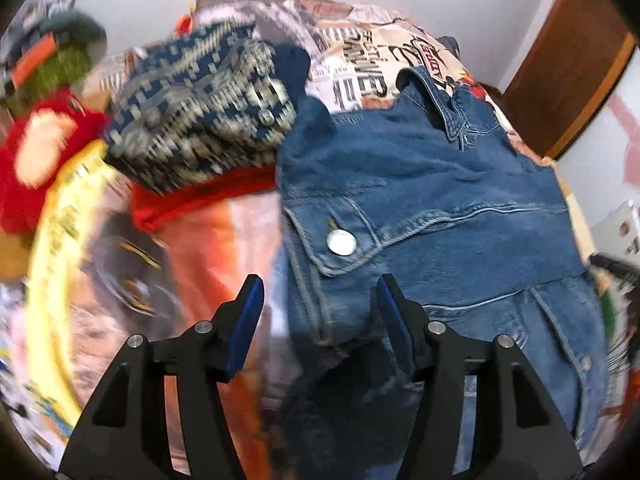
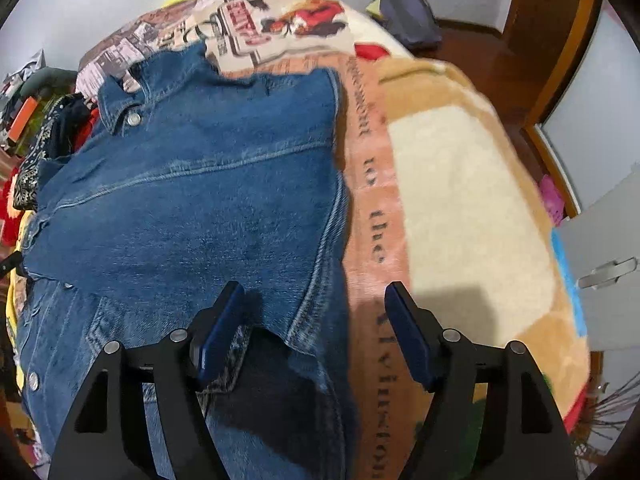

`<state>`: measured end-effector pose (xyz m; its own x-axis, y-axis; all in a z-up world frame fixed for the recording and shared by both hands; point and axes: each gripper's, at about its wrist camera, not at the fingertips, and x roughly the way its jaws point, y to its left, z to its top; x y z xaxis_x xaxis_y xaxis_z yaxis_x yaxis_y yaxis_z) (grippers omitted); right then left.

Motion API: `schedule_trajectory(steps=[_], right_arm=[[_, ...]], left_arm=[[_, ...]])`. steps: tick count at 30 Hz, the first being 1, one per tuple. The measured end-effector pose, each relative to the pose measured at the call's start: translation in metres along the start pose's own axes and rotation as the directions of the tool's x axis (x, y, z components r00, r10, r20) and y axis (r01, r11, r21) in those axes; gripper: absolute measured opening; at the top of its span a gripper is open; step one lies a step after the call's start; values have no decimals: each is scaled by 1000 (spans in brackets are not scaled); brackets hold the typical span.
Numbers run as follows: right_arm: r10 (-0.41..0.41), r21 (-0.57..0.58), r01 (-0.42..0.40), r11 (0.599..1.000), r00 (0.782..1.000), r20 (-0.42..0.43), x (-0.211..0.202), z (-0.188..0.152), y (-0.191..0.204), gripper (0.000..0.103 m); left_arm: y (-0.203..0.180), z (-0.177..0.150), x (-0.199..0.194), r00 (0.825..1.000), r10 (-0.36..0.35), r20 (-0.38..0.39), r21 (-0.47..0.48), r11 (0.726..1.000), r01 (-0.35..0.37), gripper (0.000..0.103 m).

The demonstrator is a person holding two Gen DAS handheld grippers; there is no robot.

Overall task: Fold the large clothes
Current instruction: 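Release the folded side with the right gripper and smooth the jacket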

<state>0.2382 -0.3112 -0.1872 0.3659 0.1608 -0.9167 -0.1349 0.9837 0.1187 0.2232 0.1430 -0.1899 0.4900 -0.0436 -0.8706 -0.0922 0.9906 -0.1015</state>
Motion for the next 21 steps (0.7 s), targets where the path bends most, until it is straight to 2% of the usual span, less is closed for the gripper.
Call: schedule_trajectory(steps=[3,7,11,18,21], right_arm=[[3,4,-3,1000,999,45,-17,0,-6,69],[20,17,-22,1000,997,79,-20,14,-6,71],[38,56,-42,998,996,81,-3,41,-6,72],[91,138,-99,985,994,61,41,79,-12,72],[87,178,-99,979,993,74,63,95,-18,71]], left_arm=[[6,4,-13,999,33,23,30,999,-34,61],[23,21,-11,999,33,35,0,999,-33,65],[34,41,17,999,-48,-5,-69,997,47,65],[37,66,83,983,-166,-76,-162,975,152,65],[38,71,99,983,-168,-74,-194,969,151,65]])
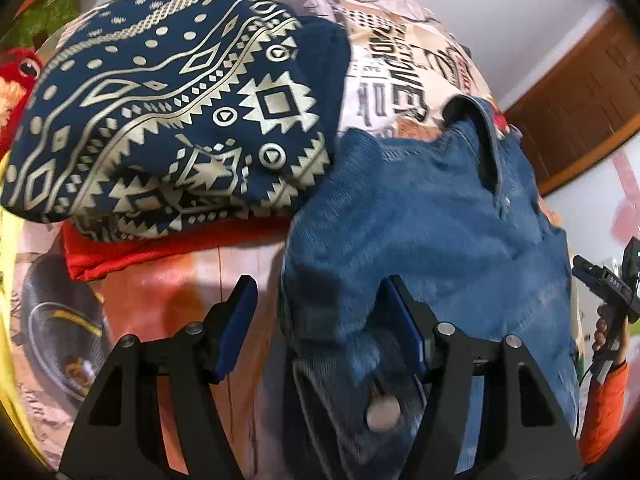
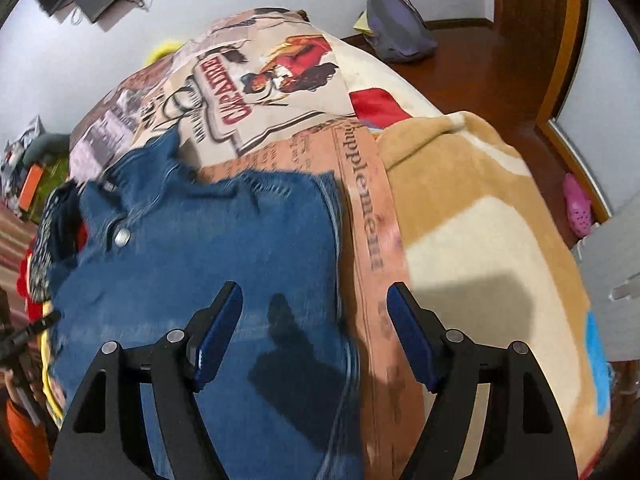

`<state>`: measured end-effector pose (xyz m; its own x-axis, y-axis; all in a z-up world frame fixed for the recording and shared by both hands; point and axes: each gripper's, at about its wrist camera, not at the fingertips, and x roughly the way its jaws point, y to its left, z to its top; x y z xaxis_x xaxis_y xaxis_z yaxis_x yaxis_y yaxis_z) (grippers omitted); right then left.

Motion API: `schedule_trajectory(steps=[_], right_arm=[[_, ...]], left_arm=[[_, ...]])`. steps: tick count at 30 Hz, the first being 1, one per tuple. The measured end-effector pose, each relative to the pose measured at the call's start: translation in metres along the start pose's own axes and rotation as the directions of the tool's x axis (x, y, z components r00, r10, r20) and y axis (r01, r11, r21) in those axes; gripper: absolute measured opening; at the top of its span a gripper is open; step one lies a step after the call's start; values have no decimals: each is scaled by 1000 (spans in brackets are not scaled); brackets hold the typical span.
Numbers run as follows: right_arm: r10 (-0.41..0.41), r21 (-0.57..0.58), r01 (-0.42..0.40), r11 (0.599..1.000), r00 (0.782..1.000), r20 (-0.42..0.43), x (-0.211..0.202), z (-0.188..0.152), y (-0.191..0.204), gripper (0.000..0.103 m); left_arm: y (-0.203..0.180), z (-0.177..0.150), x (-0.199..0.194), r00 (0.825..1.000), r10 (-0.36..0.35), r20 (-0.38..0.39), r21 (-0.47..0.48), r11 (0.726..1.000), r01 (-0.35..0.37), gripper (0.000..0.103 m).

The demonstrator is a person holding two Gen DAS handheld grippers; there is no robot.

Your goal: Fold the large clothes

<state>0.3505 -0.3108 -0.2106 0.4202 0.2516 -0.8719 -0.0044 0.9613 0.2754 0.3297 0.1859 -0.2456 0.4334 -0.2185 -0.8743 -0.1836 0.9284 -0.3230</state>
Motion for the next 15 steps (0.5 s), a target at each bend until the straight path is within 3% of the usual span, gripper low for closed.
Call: schedule_trajectory(steps=[2,4,8,9,10,11,13,15], right_arm=[[-2,25,2,1000,1000,6,12,6,-3,71],[6,41,-6,999,1000,0,22,9,-5,62],[-11,-12,11,1000,1000,26,30,14,4,57],[-13,-26,13,1000,1000,23,31,14,9,45],[-2,-29,3,1000,1000,13,33,15,10,30],[-4,-24,4,1000,1000,3,34,14,13,27],[-23,-25,24,999,999,22,31,15,14,17],[-8,-24,9,1000,998,56,18,14,17,13]], left_arm=[[1,3,5,1000,-27,8,-18,999,27,65],[1,5,10,999,-45,18,-25,999,45,65],[0,10,6,995,-2,99,-33,999,5,65],[0,13,5,994,-12,112,-37,999,16,61],[-1,13,4,992,-29,120,-41,999,35,49],[-2,14,5,992,-51,113,-46,997,56,42],[-7,14,7,995,-45,89,-43,998,48,13],[-15,11,0,994,-12,106,-3,1000,12,10]])
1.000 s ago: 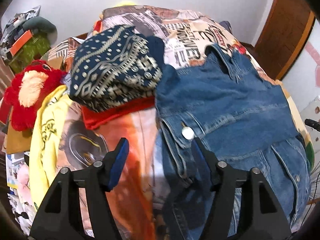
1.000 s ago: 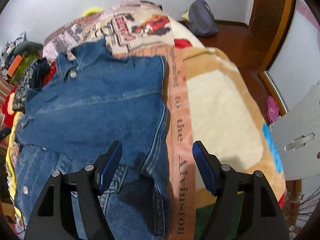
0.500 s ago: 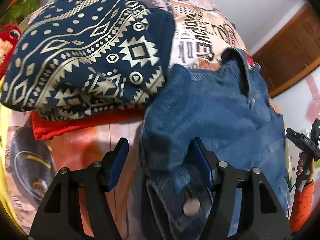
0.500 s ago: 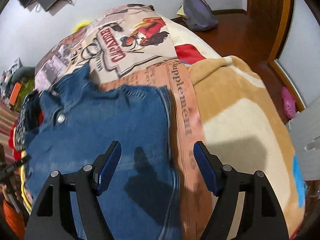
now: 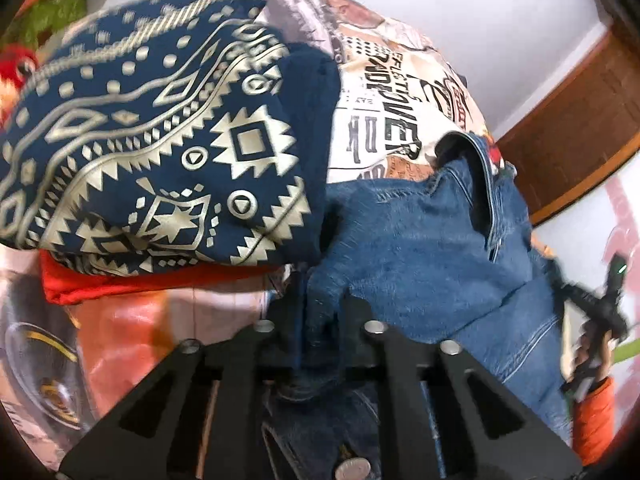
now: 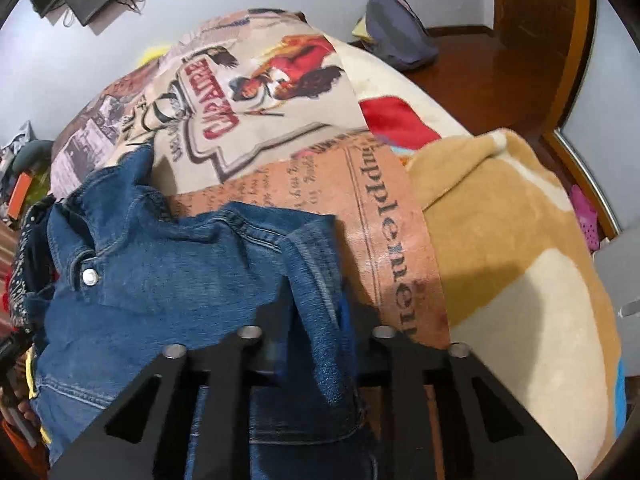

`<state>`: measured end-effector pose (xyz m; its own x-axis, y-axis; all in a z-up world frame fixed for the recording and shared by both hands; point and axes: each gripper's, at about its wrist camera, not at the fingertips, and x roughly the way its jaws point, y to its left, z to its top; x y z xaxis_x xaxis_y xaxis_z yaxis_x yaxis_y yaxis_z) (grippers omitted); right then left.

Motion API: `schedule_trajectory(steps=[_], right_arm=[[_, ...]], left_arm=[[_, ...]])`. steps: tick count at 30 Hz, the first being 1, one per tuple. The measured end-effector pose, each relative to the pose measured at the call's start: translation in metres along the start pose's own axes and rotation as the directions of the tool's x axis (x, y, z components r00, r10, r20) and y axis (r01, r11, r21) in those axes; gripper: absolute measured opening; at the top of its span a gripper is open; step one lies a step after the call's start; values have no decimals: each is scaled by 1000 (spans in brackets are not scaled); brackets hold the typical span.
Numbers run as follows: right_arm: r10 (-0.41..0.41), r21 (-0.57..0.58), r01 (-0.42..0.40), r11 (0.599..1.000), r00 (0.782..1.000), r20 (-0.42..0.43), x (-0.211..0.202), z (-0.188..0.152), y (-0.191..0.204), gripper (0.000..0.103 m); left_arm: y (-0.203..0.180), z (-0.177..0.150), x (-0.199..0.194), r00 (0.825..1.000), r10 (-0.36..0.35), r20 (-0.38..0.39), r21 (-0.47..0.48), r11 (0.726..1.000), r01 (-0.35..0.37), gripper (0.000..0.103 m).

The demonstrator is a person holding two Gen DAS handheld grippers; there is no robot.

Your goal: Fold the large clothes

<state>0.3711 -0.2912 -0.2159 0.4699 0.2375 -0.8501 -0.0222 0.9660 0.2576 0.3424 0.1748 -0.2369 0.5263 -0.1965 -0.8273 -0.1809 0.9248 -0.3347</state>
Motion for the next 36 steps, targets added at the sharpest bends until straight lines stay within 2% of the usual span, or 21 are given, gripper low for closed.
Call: schedule_trajectory(steps=[6,10,14,17,23,26,31,36], right_arm=[[60,-15,-59,998,994,94,-54,4,5,10],[65,-72,-56,996,989,135,-81,14,16,9],[45,-139,-20,990,982,182,-95,35,32,9],[29,-157,3,988,979,204,-94,51,40,9],[-9,-122,40,992,970,244,-74,71,37,9],[-51,-69,66,995,979,198,-40,80,23,9],[-97,-32,102,994,989,113,10,79,2,9],[-141,-23,144,989,986,84,33,73,-1,15]], left_arm=[[-41,5,-59,990,0,140,124,992,-17,7],[-77,18,-96,978,-14,209,204,978,-30,7],[-101,43,-106,969,-39,244,278,960,-32,7],[-108,63,-96,972,-28,235,273,961,-38,7],[-95,88,-42,971,91,220,247,958,-146,7],[-77,97,-10,979,121,166,219,963,-157,7],[-49,102,25,988,120,94,160,978,-134,8],[-37,96,47,990,134,45,144,980,-139,9]])
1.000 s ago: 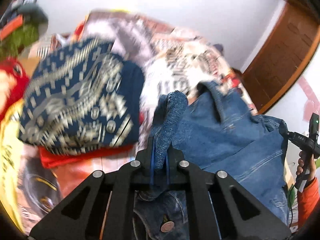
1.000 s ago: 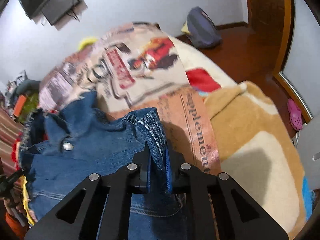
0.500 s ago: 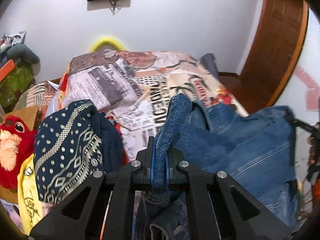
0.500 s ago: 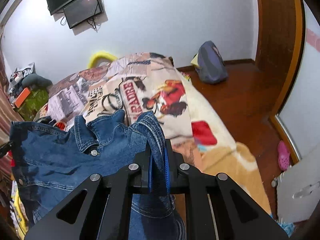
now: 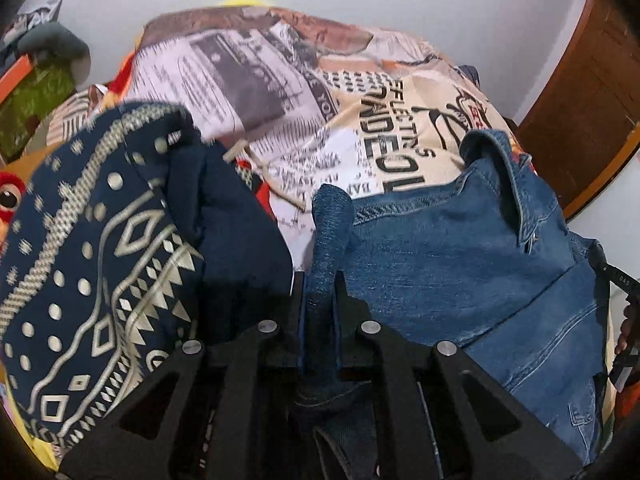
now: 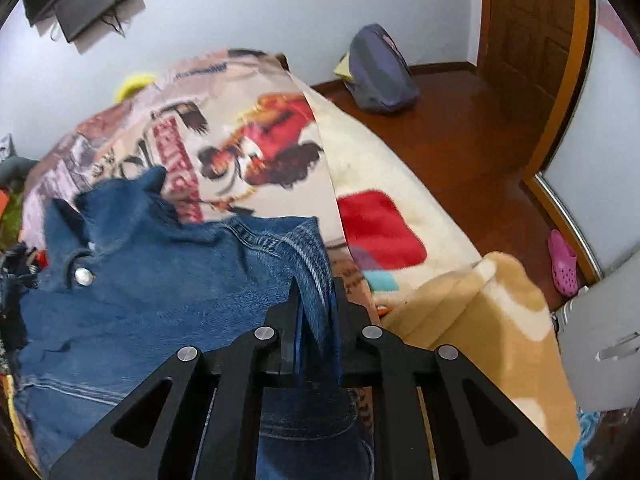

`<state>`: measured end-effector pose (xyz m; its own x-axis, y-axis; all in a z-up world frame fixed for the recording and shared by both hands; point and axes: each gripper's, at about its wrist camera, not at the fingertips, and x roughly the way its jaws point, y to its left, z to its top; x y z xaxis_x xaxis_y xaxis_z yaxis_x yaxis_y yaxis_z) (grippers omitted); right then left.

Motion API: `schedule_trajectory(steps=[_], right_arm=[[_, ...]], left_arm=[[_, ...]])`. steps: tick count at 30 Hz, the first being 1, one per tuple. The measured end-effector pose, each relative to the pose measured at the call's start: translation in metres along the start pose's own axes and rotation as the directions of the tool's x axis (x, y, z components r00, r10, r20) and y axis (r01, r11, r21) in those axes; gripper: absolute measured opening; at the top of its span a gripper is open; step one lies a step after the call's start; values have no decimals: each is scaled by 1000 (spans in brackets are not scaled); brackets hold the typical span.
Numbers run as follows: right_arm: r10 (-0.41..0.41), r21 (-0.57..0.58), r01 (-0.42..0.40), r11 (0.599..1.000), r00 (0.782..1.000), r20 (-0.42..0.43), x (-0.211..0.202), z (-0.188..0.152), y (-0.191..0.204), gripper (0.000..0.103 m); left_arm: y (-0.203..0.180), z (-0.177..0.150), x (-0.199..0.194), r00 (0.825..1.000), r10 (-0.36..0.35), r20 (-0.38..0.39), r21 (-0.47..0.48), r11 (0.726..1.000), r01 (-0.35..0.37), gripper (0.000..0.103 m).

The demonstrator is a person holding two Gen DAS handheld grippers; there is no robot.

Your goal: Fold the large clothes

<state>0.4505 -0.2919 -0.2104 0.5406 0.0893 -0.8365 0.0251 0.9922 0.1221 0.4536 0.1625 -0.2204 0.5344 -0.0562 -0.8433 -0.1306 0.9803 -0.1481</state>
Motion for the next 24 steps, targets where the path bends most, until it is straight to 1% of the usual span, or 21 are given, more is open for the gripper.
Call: schedule_trajectory(steps=[4,6,8,10,11,13,15,16,17,18,19,20,21,22,23,24], right_arm=[[-17,5,17,1000,1000,-8,-8,1,1,17],[-1,19,1,1000,1000,-21,-15,2,0,20],[15,21,-14,1000,1000,-24,-28,1,3,25],[30,11,-30,999,1000,-6,-40,0,8,36],[43,-7,-43,999,999,21,-56,-2,12,37],[53,-46,-51,998,998,45,-76,-4,20,42],[62,-110,-53,992,995,78,-105,-9,34,45],[63,-132,-51,990,994,92,-114,-10,39,49],[62,-170,-41,985,991,121,-133,-16,47,52],[59,-190,-32,981,989,137,-140,-17,52,60],[47,-215,-12,977,986,159,-152,-22,58,67],[27,-237,18,971,982,186,-168,-28,65,70],[23,-251,29,968,980,200,-177,-33,70,73],[28,-266,29,964,977,210,-187,-38,75,74],[38,-274,23,961,976,214,-194,-43,77,74],[46,-281,17,960,975,216,-203,-49,80,76]], left_arm=[[-5,-3,-6,1000,26,-1,41,999,-26,9],[-10,-5,-15,999,53,2,73,996,-53,9],[-16,-6,-28,997,76,11,101,992,-77,9],[-20,-9,-45,996,78,31,118,990,-81,15],[-22,-11,-55,996,72,43,123,989,-77,17],[-28,-14,-77,995,65,71,131,989,-74,27],[-34,-20,-104,993,52,107,146,987,-67,31],[-37,-23,-116,991,45,123,153,986,-64,35],[-40,-27,-129,990,38,138,162,985,-61,38],[-42,-31,-140,988,32,150,168,984,-57,45],[-44,-34,-150,986,26,164,175,983,-55,50],[-46,-40,-164,983,17,182,184,982,-51,51],[-48,-44,-172,982,13,190,190,981,-50,55],[-49,-48,-180,981,13,194,193,980,-51,65],[-50,-53,-188,981,19,195,190,980,-57,72],[-50,-60,-197,979,27,200,186,980,-65,82]])
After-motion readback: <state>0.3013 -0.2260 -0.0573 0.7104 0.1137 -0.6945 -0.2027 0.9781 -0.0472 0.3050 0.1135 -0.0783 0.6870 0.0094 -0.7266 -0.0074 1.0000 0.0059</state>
